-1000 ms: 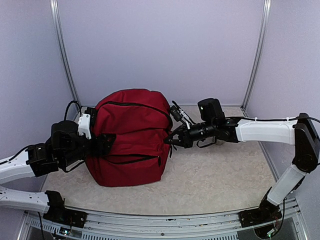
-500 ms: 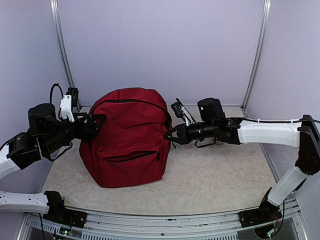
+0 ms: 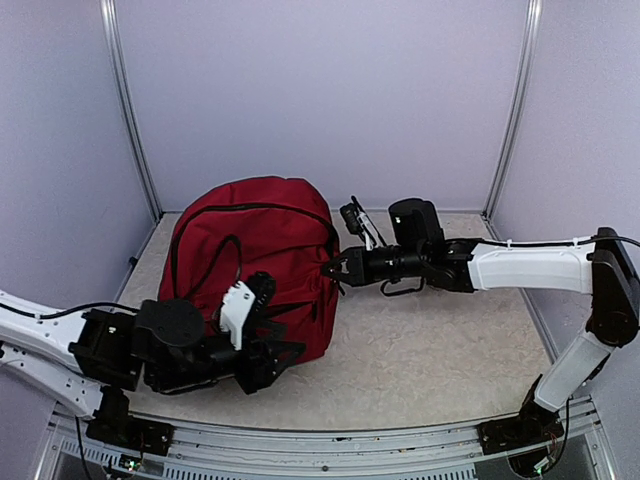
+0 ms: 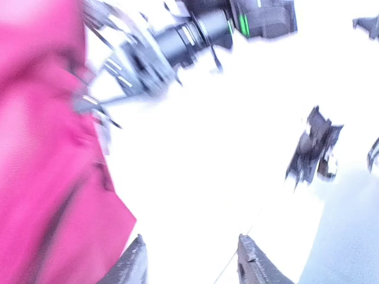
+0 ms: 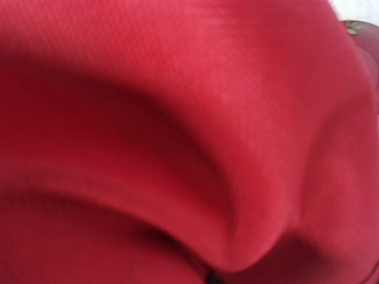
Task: Pack the student bag
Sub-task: Grab the student bag from the lower front pocket.
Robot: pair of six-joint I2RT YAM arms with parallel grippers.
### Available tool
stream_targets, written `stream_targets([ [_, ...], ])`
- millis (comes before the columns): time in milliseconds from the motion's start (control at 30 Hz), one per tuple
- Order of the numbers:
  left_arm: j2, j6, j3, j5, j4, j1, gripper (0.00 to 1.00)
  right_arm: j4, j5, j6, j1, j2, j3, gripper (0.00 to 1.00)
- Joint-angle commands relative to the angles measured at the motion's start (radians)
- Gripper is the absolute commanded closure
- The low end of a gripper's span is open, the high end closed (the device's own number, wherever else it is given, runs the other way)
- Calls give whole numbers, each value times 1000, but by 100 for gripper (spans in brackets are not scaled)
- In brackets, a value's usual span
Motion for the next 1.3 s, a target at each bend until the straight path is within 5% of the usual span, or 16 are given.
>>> stream_targets([
  [0,190,1,26,99,147,3,53,100,54,25,32,-17,-4,100],
  [133,288,-120,-23,217,258,116,58,148,75,47,51,-33,-31,100],
  [333,330,-135,-6,87,168,209,59,156,101,54,85,-65,-64,100],
  [500,341,-97,-21,86,129,292,45,171,75,71,105,-83,-81,100],
  [633,328,-50,-19,36,136,304,43,187,61,88,129,-80,-81,100],
  [933,356,-39,-26,13,160,303,74,186,64,82,153,-77,-63,100],
  [1100,298,-38,-101,38,187,288,69,170,88,61,153,-82,-56,100],
  [1267,257,-41,-145,-6,197,290,100,161,90,52,152,-80,-44,100],
])
